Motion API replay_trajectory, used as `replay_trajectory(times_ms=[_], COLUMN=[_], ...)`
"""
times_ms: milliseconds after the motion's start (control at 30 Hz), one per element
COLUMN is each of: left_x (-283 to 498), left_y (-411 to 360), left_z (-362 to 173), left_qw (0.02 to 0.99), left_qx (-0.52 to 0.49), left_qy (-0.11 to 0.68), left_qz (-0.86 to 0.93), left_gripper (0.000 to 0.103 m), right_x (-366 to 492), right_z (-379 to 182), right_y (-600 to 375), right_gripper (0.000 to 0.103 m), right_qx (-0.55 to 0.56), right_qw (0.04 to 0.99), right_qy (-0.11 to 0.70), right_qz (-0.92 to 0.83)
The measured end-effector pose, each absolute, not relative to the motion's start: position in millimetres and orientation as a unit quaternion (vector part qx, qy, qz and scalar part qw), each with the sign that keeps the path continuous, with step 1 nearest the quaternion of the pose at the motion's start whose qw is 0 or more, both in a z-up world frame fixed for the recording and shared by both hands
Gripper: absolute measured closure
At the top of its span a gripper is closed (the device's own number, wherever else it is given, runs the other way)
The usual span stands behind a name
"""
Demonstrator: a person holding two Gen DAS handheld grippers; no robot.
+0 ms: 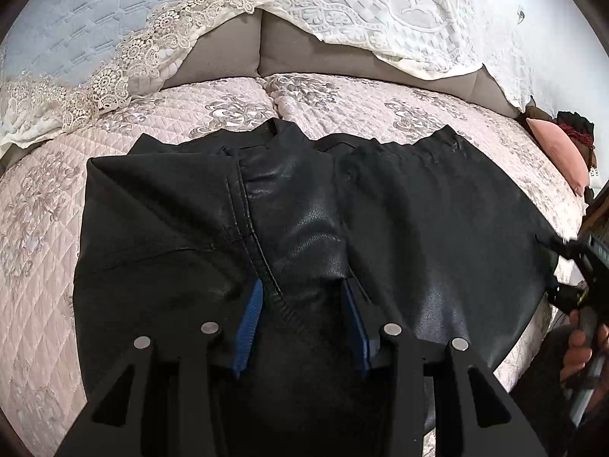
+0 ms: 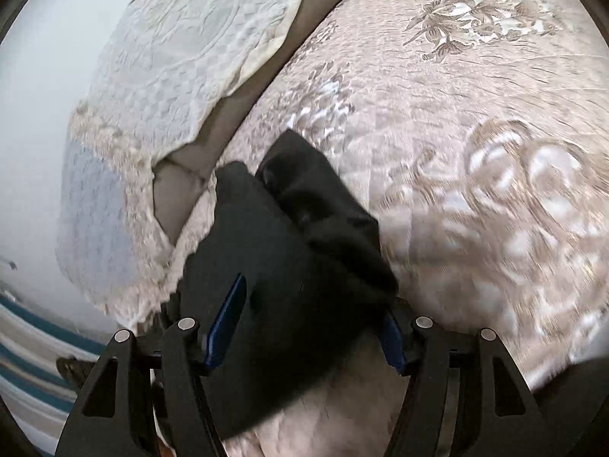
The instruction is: Fold large clothes
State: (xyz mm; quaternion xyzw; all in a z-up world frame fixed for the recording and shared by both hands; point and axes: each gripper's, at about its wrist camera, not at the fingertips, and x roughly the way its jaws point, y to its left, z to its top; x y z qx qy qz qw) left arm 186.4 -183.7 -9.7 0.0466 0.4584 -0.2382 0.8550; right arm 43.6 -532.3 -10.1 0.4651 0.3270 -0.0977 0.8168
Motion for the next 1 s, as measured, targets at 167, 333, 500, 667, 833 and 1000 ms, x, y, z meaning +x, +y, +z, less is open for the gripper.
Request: replay_trajectory(times_ms=[167,333,500,667,833,1000], left_x=[185.9,185.8,187.7,190.5,180.5,179.7], left_y=[-183.3,-185.2,-185.7,-162.3,-102.3,-32.5], left_z=[-11.1,-11.9,-12.4,3.5,31.1,24.8], left_qw=[0.856,0.856,0.857,0.845,0.866,0.876], left_qx=[0.041,0.045,0.045,-0.01,-0.071,-0.111], left_qy=[0.458,0.457,0.455,0.465,0.431,0.432], left_qz=[-0.238,-0.237,-0.238,-0.264,-0.245,-0.183], left_gripper=[0.06,0.059,0.059,0.058,0.058,0.058], right_x=[57.0,60.5,72.5,91.2,111.5,131.4], right_z=[-12.2,38.2,87.2,117.2,124.1,101.8], right_y=[-530.2,-509.4,-465.9,-406.6,-342.7,-273.5], right_gripper=[0.073,0.083,0.084,0.084,0.084,0.084], right_qx=[0.465,0.434,0.399,0.359,0.314,0.268], right_qw=[0.811,0.845,0.867,0.876,0.876,0.861], right_qy=[0.345,0.313,0.293,0.296,0.319,0.366], right_qz=[-0.079,-0.018,0.054,0.128,0.181,0.23])
